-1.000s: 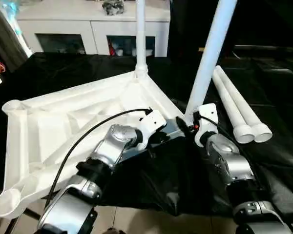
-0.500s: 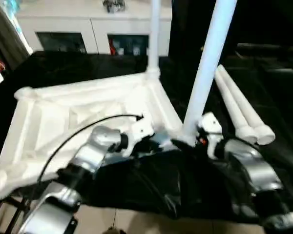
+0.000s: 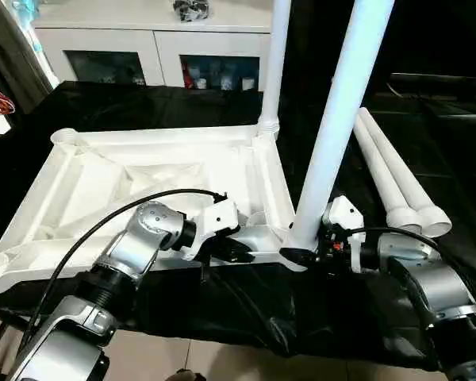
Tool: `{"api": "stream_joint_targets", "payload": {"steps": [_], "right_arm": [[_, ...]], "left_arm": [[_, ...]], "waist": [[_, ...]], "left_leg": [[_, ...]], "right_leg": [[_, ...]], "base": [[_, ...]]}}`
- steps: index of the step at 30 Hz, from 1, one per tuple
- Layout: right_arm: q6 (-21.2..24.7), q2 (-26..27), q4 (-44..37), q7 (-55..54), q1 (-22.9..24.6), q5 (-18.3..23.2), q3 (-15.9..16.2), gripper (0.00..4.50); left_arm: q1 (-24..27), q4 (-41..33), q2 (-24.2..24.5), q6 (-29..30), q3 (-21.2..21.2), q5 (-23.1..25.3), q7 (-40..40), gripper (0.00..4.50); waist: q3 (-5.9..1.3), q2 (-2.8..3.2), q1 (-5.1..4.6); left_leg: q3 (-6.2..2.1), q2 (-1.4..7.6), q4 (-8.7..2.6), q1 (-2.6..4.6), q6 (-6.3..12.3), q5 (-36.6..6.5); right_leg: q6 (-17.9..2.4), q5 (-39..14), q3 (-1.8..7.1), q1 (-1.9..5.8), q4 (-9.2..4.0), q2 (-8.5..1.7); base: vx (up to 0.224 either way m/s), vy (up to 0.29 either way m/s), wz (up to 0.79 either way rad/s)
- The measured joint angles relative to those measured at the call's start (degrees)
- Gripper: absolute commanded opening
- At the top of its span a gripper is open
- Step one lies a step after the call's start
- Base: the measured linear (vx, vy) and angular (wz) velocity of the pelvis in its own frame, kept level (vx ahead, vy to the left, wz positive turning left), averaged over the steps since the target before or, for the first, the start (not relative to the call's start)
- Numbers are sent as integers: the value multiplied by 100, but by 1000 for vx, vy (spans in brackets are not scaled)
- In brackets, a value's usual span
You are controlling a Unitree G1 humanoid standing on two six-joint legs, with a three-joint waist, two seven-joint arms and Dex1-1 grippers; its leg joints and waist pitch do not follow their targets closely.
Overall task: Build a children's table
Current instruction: Rotate leg to tighten
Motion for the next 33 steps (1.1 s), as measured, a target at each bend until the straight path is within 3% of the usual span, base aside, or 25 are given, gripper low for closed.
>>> {"api": "stream_joint_targets", "payload": {"steps": [4, 6, 10, 18, 20, 24, 25, 33], "right_arm": [[-10, 186, 19, -275, 39, -24, -56, 270], [-141, 544, 299, -996, -34, -169, -238, 270], [-172, 1214, 1024, -2512, -466, -361, -611, 269], [-399, 1876, 2017, -4237, -1107, -530, -1032, 269], [-509, 1915, 2118, -4259, -1142, -535, -1105, 325], [-601, 1941, 2116, -4077, -1141, -506, -1137, 348], [-621, 1916, 2098, -3977, -1128, -510, -1117, 373], [-739, 1099, 1502, -2199, -715, -438, -552, 373]], "left_arm": [[-1, 28, -30, 2, 10, 21, 170, 0], [-48, 200, -198, 1, 114, 103, 628, 0], [-334, 698, -730, 135, 224, 315, 1673, 0], [-649, 1198, -1414, 520, 413, 367, 2893, 0], [-649, 1200, -1442, 485, 418, 388, 2933, 0], [-622, 1176, -1362, 306, 406, 409, 2769, 0], [-591, 1133, -1318, 264, 403, 406, 2684, 0], [-244, 619, -787, -41, 277, 213, 1645, 0]], "waist": [[0, -2, -4], [0, -2, -36], [1, -2, -126], [2, 0, -147], [2, 0, -144], [1, 0, -139], [1, 1, -146], [2, 7, -93]], "left_leg": [[0, 0, 1, 1, 0, 0], [0, -1, 3, 7, 0, 0], [-1, -5, 5, 11, -1, 0], [-2, -10, 7, 7, 0, 0], [-2, -10, 7, 6, 0, 0], [-3, -7, 6, 0, 0, 0], [-3, -6, 6, 0, 0, 0], [-4, 4, -9, -3, 1, -1]], "right_leg": [[0, 0, 0, 0, 1, 0], [-3, 2, 3, 2, 4, 0], [18, -10, 7, 1, 3, -1], [18, -10, 12, 1, -1, -2], [11, -6, 11, 2, -1, -2], [-15, 12, 4, 1, -1, -1], [-16, 12, 3, -1, -1, -1], [-4, 3, -11, -4, -11, 2]], "base": [[0, 0, 0], [0, 0, 0], [0, 0, 0], [0, 0, 0], [0, 0, 0], [0, 0, 0], [0, 0, 0], [0, 0, 0]]}}
